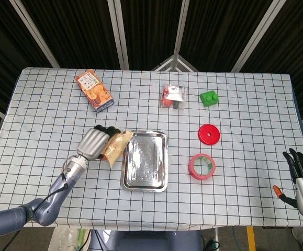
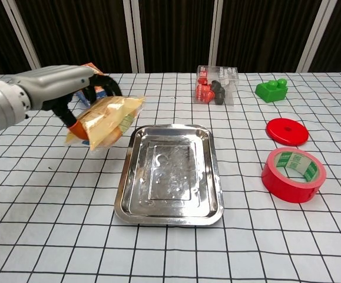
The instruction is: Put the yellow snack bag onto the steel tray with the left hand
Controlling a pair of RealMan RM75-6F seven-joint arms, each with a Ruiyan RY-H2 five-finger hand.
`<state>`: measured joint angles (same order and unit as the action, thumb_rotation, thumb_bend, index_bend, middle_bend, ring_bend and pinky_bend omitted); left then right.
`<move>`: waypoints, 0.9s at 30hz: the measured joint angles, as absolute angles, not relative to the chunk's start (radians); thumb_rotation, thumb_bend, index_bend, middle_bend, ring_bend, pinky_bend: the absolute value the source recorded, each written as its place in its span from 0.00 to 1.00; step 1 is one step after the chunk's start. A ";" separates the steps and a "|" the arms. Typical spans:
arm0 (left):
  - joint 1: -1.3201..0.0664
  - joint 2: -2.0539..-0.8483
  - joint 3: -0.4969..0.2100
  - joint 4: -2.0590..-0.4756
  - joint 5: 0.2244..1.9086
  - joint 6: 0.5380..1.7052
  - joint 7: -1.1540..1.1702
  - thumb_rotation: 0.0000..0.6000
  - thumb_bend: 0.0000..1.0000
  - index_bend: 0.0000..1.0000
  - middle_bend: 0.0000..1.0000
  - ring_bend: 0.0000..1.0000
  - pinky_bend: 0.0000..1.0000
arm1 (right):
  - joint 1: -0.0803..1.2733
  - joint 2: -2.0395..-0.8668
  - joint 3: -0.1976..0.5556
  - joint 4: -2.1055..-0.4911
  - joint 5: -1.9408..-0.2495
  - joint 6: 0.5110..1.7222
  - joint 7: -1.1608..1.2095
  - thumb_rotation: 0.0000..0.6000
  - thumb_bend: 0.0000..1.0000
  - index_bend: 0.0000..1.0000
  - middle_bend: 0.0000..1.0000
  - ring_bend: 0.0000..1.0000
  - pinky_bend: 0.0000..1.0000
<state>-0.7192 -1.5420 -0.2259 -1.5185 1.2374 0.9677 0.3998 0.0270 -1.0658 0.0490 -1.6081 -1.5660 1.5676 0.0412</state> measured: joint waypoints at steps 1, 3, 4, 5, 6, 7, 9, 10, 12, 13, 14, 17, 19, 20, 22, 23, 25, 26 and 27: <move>-0.733 -1.549 -0.232 -1.525 1.226 0.960 0.414 1.00 0.26 0.25 0.36 0.38 0.28 | 0.026 -1.063 0.046 -1.609 -1.574 1.569 0.046 1.00 0.30 0.00 0.00 0.00 0.00; -0.766 -1.577 -0.245 -1.526 1.195 0.945 0.453 1.00 0.26 0.24 0.36 0.37 0.28 | 0.023 -1.056 0.039 -1.608 -1.590 1.576 0.059 1.00 0.30 0.00 0.00 0.00 0.00; -0.778 -1.594 -0.250 -1.523 1.187 0.941 0.467 1.00 0.25 0.24 0.36 0.37 0.28 | 0.022 -1.054 0.037 -1.607 -1.592 1.580 0.064 1.00 0.30 0.00 0.00 0.00 0.00; -0.794 -1.620 -0.256 -1.513 1.178 0.938 0.480 1.00 0.25 0.23 0.36 0.37 0.28 | 0.020 -1.051 0.037 -1.606 -1.593 1.582 0.071 1.00 0.30 0.00 0.00 0.00 0.00; -0.806 -1.641 -0.259 -1.504 1.170 0.935 0.489 1.00 0.25 0.21 0.36 0.37 0.28 | 0.019 -1.050 0.037 -1.604 -1.592 1.584 0.077 1.00 0.30 0.00 0.00 0.00 0.00; -0.819 -1.662 -0.261 -1.492 1.159 0.930 0.499 1.00 0.25 0.19 0.36 0.37 0.29 | 0.017 -1.048 0.038 -1.602 -1.589 1.586 0.083 1.00 0.30 0.00 0.00 0.00 0.00; -0.845 -1.700 -0.263 -1.463 1.126 0.917 0.529 1.00 0.23 0.16 0.35 0.35 0.29 | 0.013 -1.044 0.041 -1.596 -1.582 1.593 0.099 1.00 0.30 0.00 0.00 0.00 0.00; -0.855 -1.715 -0.262 -1.449 1.113 0.912 0.542 1.00 0.22 0.16 0.34 0.33 0.29 | 0.010 -1.041 0.041 -1.594 -1.580 1.596 0.105 1.00 0.30 0.00 0.00 0.00 0.00; -0.870 -1.743 -0.257 -1.414 1.103 0.905 0.554 1.00 0.19 0.13 0.31 0.28 0.29 | 0.003 -1.036 0.038 -1.595 -1.582 1.602 0.113 1.00 0.30 0.00 0.00 0.00 0.00; -0.874 -1.755 -0.253 -1.397 1.105 0.903 0.551 1.00 0.17 0.10 0.26 0.23 0.29 | 0.001 -1.034 0.036 -1.597 -1.586 1.606 0.115 1.00 0.30 0.00 0.00 0.00 0.00; -0.881 -1.769 -0.247 -1.376 1.109 0.897 0.543 1.00 0.15 0.07 0.21 0.17 0.29 | -0.003 -1.032 0.035 -1.599 -1.591 1.614 0.117 1.00 0.30 0.00 0.00 0.00 0.00; -0.888 -1.781 -0.231 -1.359 1.109 0.882 0.527 1.00 0.06 0.00 0.01 0.00 0.25 | -0.016 -1.029 0.032 -1.603 -1.599 1.640 0.118 1.00 0.30 0.00 0.00 0.00 0.00; -0.887 -1.773 -0.227 -1.377 1.102 0.886 0.536 1.00 0.03 0.00 0.00 0.00 0.17 | -0.023 -1.027 0.030 -1.604 -1.600 1.646 0.116 1.00 0.30 0.00 0.00 0.00 0.00; -0.885 -1.764 -0.224 -1.397 1.096 0.890 0.546 1.00 0.03 0.00 0.00 0.00 0.14 | -0.023 -1.025 0.027 -1.607 -1.600 1.641 0.114 1.00 0.30 0.00 0.00 0.00 0.00; -0.881 -1.747 -0.222 -1.436 1.085 0.898 0.558 1.00 0.02 0.00 0.00 0.00 0.11 | -0.023 -1.022 0.020 -1.615 -1.604 1.631 0.109 1.00 0.30 0.00 0.00 0.00 0.00; -0.878 -1.732 -0.222 -1.465 1.080 0.903 0.560 1.00 0.02 0.00 0.00 0.00 0.10 | -0.023 -1.020 0.017 -1.620 -1.607 1.628 0.104 1.00 0.30 0.00 0.00 0.00 0.00; -0.872 -1.706 -0.221 -1.514 1.077 0.912 0.559 1.00 0.02 0.00 0.00 0.00 0.09 | -0.024 -1.019 0.015 -1.627 -1.612 1.628 0.093 1.00 0.30 0.00 0.00 0.00 0.00; -0.867 -1.686 -0.220 -1.547 1.079 0.919 0.557 1.00 0.02 0.00 0.00 0.00 0.08 | -0.025 -1.020 0.014 -1.630 -1.617 1.630 0.085 1.00 0.30 0.00 0.00 0.00 0.00; -0.862 -1.669 -0.218 -1.574 1.082 0.925 0.555 1.00 0.02 0.00 0.00 0.00 0.08 | -0.026 -1.021 0.013 -1.632 -1.620 1.632 0.079 1.00 0.30 0.00 0.00 0.00 0.00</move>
